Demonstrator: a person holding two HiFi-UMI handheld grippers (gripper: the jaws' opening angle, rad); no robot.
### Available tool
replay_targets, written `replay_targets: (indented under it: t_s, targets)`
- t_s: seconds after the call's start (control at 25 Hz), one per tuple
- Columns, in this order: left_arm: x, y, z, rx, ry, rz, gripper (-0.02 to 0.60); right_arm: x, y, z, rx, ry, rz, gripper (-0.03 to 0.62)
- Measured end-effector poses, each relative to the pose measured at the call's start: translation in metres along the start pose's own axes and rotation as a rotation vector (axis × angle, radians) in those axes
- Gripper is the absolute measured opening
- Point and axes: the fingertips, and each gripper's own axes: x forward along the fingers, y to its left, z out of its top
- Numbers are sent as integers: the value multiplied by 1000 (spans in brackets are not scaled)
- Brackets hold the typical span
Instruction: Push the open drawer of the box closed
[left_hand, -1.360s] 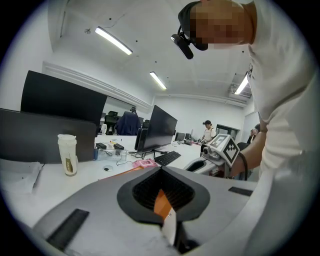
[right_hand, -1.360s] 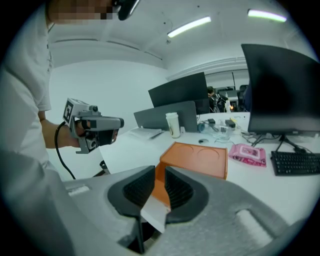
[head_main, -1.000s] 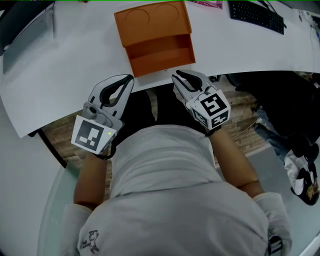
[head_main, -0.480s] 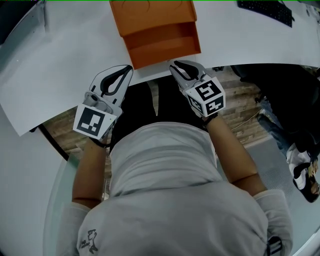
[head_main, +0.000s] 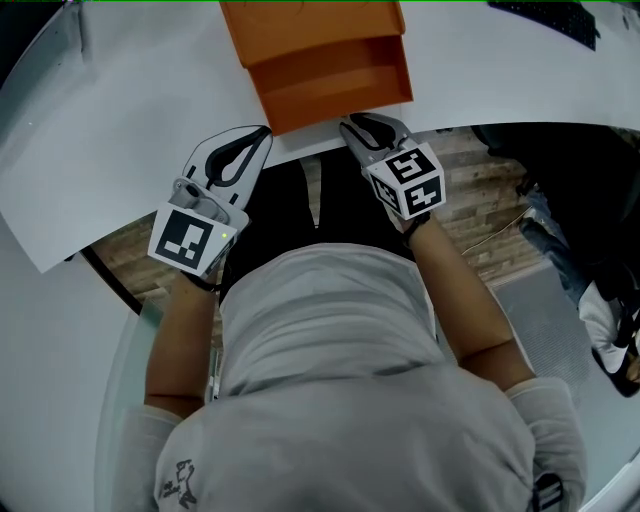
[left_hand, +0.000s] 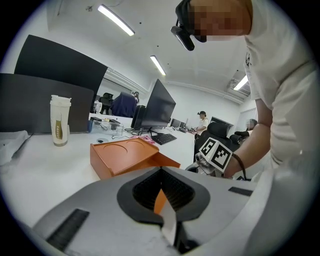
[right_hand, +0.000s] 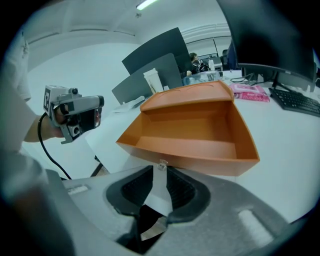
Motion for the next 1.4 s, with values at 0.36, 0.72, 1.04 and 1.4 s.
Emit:
replay_targets:
  t_s: [0.36,0.72,1.04,1.4]
  targets:
    - [2,2,-4,-5,8,-20,0,12,-5,-2,35,7,-19,84]
    - [2,4,-6,-12,13,-6,0,12,-4,-3,21,11,-10,67]
    - [2,1,0,-15,3,-19,0,12,-1,0,28,15,-4,66]
    - [5,0,13,-22,-32,-30,0,12,-5,9,15,24,7,66]
